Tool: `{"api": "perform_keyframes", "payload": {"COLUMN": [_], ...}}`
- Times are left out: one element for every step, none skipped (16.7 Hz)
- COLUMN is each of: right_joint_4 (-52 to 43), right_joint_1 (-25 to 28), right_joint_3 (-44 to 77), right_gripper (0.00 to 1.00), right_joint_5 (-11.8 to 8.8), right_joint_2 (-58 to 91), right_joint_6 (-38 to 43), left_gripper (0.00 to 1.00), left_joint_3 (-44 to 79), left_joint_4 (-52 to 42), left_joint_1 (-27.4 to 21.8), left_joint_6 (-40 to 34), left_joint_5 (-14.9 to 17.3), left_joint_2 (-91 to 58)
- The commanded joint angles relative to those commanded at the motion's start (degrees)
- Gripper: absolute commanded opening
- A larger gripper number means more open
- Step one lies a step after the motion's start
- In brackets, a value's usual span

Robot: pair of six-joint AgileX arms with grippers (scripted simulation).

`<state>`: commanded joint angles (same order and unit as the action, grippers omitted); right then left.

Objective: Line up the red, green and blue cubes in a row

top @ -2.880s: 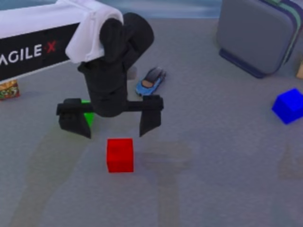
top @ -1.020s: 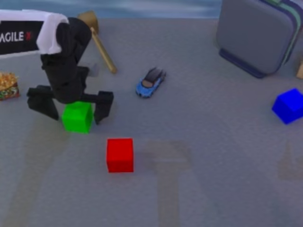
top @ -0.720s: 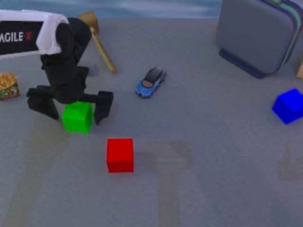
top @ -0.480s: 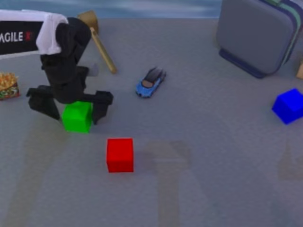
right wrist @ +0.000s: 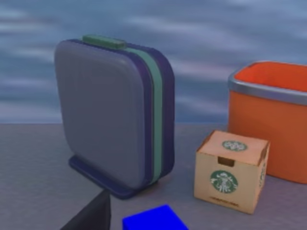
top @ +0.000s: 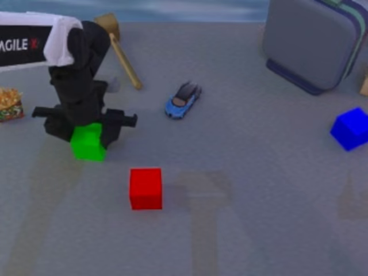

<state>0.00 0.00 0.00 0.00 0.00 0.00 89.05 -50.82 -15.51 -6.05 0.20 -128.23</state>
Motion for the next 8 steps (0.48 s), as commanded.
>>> {"api": "perform_keyframes", "payload": {"right_joint_4": [0.0,0.0,0.0,0.0,0.0,0.0,0.0,0.0], "right_joint_1": [0.0,0.0,0.0,0.0,0.0,0.0,0.0,0.0], "right_joint_3": [0.0,0.0,0.0,0.0,0.0,0.0,0.0,0.0], "right_gripper": [1.00,1.00,1.00,1.00,1.00,1.00,1.00,1.00], "right_joint_5": [0.0,0.0,0.0,0.0,0.0,0.0,0.0,0.0], "right_joint_2": [0.0,0.0,0.0,0.0,0.0,0.0,0.0,0.0], "right_joint_6": [0.0,0.0,0.0,0.0,0.0,0.0,0.0,0.0], "left_gripper": [0.00,0.00,0.00,0.00,0.00,0.00,0.00,0.00], "left_joint_3": [0.0,0.0,0.0,0.0,0.0,0.0,0.0,0.0], "left_joint_4": [0.0,0.0,0.0,0.0,0.0,0.0,0.0,0.0], "left_joint_1": [0.0,0.0,0.0,0.0,0.0,0.0,0.0,0.0], "left_joint_6": [0.0,0.0,0.0,0.0,0.0,0.0,0.0,0.0], "left_joint_5": [0.0,0.0,0.0,0.0,0.0,0.0,0.0,0.0], "left_joint_2": [0.0,0.0,0.0,0.0,0.0,0.0,0.0,0.0]}}
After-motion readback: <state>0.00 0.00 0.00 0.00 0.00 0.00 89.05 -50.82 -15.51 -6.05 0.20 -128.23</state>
